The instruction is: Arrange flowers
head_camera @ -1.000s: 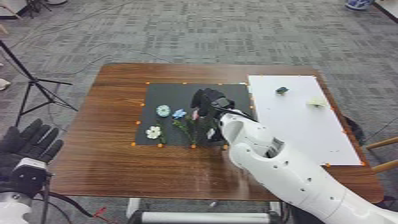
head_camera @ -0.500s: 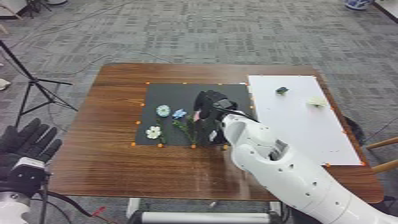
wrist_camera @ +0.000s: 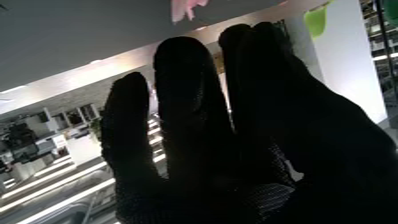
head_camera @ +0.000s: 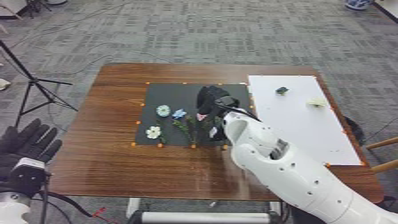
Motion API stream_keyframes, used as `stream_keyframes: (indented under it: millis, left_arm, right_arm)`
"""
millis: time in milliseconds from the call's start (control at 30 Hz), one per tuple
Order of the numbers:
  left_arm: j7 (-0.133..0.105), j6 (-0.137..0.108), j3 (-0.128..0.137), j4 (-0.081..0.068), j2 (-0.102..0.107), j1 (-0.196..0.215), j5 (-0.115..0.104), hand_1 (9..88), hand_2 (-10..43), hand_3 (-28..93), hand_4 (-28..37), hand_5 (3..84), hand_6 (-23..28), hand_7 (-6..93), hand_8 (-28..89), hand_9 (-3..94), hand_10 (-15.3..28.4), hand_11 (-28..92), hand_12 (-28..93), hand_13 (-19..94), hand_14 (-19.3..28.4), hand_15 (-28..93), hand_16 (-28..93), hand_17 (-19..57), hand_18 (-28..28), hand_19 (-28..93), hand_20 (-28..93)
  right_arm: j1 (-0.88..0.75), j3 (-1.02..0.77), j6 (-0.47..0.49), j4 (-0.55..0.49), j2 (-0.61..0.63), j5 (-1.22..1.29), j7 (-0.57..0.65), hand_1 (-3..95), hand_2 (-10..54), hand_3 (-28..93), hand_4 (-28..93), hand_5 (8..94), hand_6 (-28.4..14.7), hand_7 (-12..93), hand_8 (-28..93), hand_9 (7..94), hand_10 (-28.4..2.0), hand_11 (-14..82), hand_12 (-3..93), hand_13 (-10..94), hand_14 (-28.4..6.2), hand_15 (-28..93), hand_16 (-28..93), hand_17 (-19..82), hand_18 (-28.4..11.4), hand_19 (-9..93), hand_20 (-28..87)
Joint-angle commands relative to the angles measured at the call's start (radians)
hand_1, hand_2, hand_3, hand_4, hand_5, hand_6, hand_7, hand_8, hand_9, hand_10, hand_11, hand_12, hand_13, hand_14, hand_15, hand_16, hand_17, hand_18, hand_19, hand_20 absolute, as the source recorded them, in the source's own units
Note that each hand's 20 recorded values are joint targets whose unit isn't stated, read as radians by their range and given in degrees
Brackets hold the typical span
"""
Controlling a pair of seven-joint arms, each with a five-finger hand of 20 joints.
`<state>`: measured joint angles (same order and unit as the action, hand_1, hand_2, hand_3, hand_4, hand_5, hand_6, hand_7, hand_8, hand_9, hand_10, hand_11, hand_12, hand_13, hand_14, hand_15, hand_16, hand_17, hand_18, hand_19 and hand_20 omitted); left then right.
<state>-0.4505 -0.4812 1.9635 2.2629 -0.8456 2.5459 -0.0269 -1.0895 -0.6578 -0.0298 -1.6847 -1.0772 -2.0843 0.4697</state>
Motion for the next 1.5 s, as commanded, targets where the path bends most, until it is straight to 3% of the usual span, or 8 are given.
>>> stream_keyframes:
  millis: [33, 200, 367, 800, 900, 1033, 1233, 1500]
  left_arm:
    - [-0.016, -0.003, -0.014, 0.010, -0.010, 0.003, -0.001, 27.2, 17.2, 72, -28.2, 40.1, 9.2, 12.1, -8, 33.0, 13.9, 19, 12, 25, 13.5, 32, -3, -2.0, 12.4, 25, 13]
    - [-0.041, -0.005, -0.005, 0.015, -0.004, 0.027, -0.018, 27.1, 17.2, 72, -28.2, 40.0, 9.1, 12.1, -8, 33.0, 13.8, 19, 12, 25, 13.5, 32, -3, -2.0, 12.4, 25, 13]
    - [-0.030, -0.005, 0.004, 0.016, -0.003, 0.027, -0.011, 27.1, 17.2, 72, -28.2, 39.9, 9.1, 12.2, -8, 32.9, 13.8, 19, 12, 25, 13.3, 32, -3, -2.0, 12.4, 25, 13]
    - [-0.038, -0.006, 0.018, 0.012, 0.005, 0.036, -0.021, 27.1, 17.2, 72, -28.2, 39.9, 9.1, 12.1, -8, 32.9, 13.8, 19, 12, 25, 13.4, 32, -3, -2.0, 12.4, 25, 13]
    - [-0.029, -0.003, 0.026, 0.016, 0.005, 0.039, -0.009, 27.2, 17.2, 72, -28.2, 39.9, 9.0, 12.2, -8, 32.9, 13.9, 19, 12, 25, 13.4, 32, -3, -2.0, 12.4, 25, 13]
    - [-0.045, 0.008, 0.038, 0.023, 0.006, 0.059, -0.008, 27.2, 17.1, 72, -28.2, 39.9, 9.0, 12.1, -8, 32.9, 13.8, 19, 12, 25, 13.4, 32, -3, -2.0, 12.4, 25, 13]
    - [-0.049, 0.013, 0.040, 0.022, 0.006, 0.041, 0.000, 27.2, 17.1, 72, -28.2, 39.9, 8.6, 12.2, -8, 32.9, 13.5, 19, 12, 25, 13.5, 32, -3, -2.0, 12.4, 25, 13]
    - [-0.051, 0.021, 0.058, 0.008, 0.054, 0.004, 0.001, 25.8, 17.8, 71, -28.2, 40.0, 8.6, 12.1, -8, 32.9, 13.4, 19, 12, 25, 13.5, 31, -3, -1.9, 12.3, 25, 12]
  right_arm:
    - [0.027, -0.046, -0.051, 0.017, 0.012, -0.047, 0.022, 54.5, -9.5, 74, -28, 61.4, -3.0, 21, -13, 59.2, -15.5, 14.3, 14.6, 63, -8.1, 58, 37, 32, -24.4, 81, 39]
    - [0.051, -0.128, 0.003, 0.061, 0.019, -0.041, 0.080, 51.7, -9.5, 76, -28, 57.2, -4.6, 18, -13, 56.0, -16.7, 13.8, 14.6, 61, -9.3, 59, 35, 31, -24.6, 81, 38]
    - [0.093, -0.175, 0.114, 0.122, 0.026, -0.099, 0.155, 50.3, -9.5, 77, -28, 51.5, -6.8, 16, -11, 50.5, -18.0, 12.8, 14.2, 58, -11.0, 59, 31, 30, -24.9, 80, 36]
    - [0.085, -0.183, 0.132, 0.162, 0.224, -0.154, 0.121, 54.7, -9.5, 75, -28, 48.6, -6.2, 14, -11, 46.5, -16.4, 12.1, 12.3, 57, -10.8, 59, 31, 29, -25.1, 80, 33]
    - [0.080, -0.218, 0.139, 0.170, 0.277, -0.124, 0.127, 53.6, -9.5, 75, -28, 48.3, -5.9, 14, -11, 45.9, -15.8, 11.8, 12.0, 57, -11.2, 59, 31, 29, -25.0, 80, 33]
    - [0.090, -0.252, 0.176, 0.197, 0.345, -0.053, 0.037, 51.1, -9.5, 77, -28, 47.0, -5.5, 14, -11, 45.4, -15.2, 11.8, 11.9, 56, -11.5, 59, 30, 27, -24.4, 79, 33]
    - [0.091, -0.264, 0.131, 0.239, 0.375, -0.026, 0.051, 51.9, -9.5, 77, -28, 44.8, -4.6, 15, -12, 44.2, -13.6, 11.8, 12.0, 54, -11.1, 58, 28, 25, -23.4, 76, 32]
    - [0.071, -0.293, 0.209, 0.264, 0.361, -0.052, 0.098, 50.6, -9.5, 79, -28, 43.7, -4.3, 16, -12, 43.6, -13.5, 11.4, 11.7, 53, -10.9, 52, 26, 25, -22.9, 72, 31]
